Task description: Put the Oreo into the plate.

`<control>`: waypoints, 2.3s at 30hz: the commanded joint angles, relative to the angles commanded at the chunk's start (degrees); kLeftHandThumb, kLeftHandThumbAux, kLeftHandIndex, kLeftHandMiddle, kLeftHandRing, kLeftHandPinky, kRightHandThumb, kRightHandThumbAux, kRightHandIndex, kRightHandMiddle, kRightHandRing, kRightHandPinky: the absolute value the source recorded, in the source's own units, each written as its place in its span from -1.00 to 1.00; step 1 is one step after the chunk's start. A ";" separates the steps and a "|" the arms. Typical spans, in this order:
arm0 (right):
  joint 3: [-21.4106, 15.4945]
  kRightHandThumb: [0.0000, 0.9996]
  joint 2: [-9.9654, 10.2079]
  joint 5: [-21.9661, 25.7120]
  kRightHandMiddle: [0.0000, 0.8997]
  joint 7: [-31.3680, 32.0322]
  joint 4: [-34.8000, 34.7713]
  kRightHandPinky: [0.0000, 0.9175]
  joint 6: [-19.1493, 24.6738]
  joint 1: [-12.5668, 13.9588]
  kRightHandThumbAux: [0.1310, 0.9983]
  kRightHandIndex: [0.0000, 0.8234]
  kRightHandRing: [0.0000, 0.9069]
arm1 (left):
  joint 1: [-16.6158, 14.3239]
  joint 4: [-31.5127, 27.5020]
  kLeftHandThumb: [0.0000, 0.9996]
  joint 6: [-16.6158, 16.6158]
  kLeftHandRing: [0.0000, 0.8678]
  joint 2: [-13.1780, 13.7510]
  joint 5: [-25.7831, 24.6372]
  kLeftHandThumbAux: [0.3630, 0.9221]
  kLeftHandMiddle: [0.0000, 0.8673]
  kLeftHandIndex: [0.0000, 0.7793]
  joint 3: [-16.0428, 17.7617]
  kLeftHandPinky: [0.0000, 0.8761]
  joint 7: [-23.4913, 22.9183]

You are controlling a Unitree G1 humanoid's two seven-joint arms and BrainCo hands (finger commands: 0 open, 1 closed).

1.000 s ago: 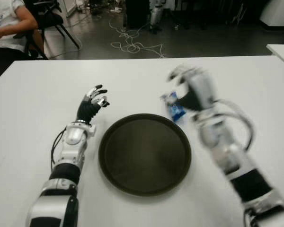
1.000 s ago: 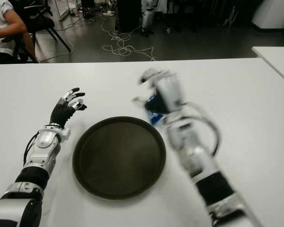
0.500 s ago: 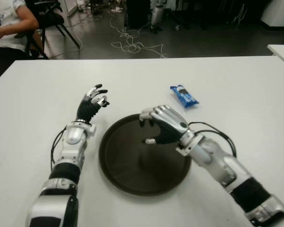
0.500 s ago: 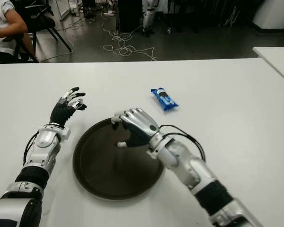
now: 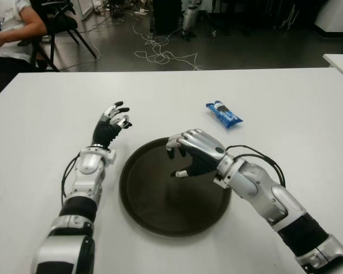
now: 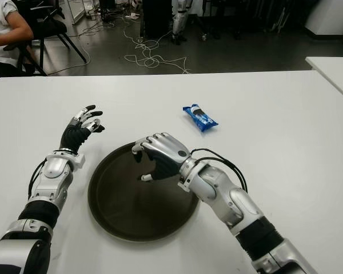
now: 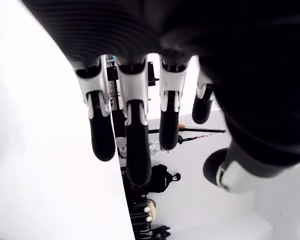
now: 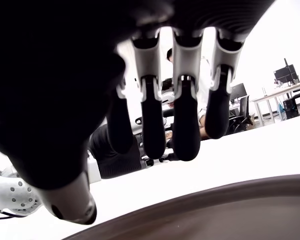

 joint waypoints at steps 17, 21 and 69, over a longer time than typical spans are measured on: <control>-0.06 -0.69 -0.48 -3.16 0.73 -0.81 2.54 0.75 2.92 -2.13 0.51 0.49 0.74 | -0.22 0.24 1.00 0.43 0.04 0.18 -0.02 0.01 -0.43 -0.61 -0.03 -0.22 -0.37; -3.18 -0.76 -2.34 -3.46 0.59 -6.28 11.80 0.60 0.67 -8.41 0.55 0.37 0.61 | -0.44 0.78 1.00 0.35 0.04 0.37 0.26 0.01 -0.43 -0.60 -0.20 -0.20 -0.42; -16.87 -1.00 6.98 16.59 -0.58 -28.36 66.72 -0.43 -5.95 -25.21 0.51 -0.60 -0.53 | -2.13 5.23 1.00 -2.60 0.04 0.16 1.31 0.01 -0.44 -0.62 -0.17 -0.16 0.55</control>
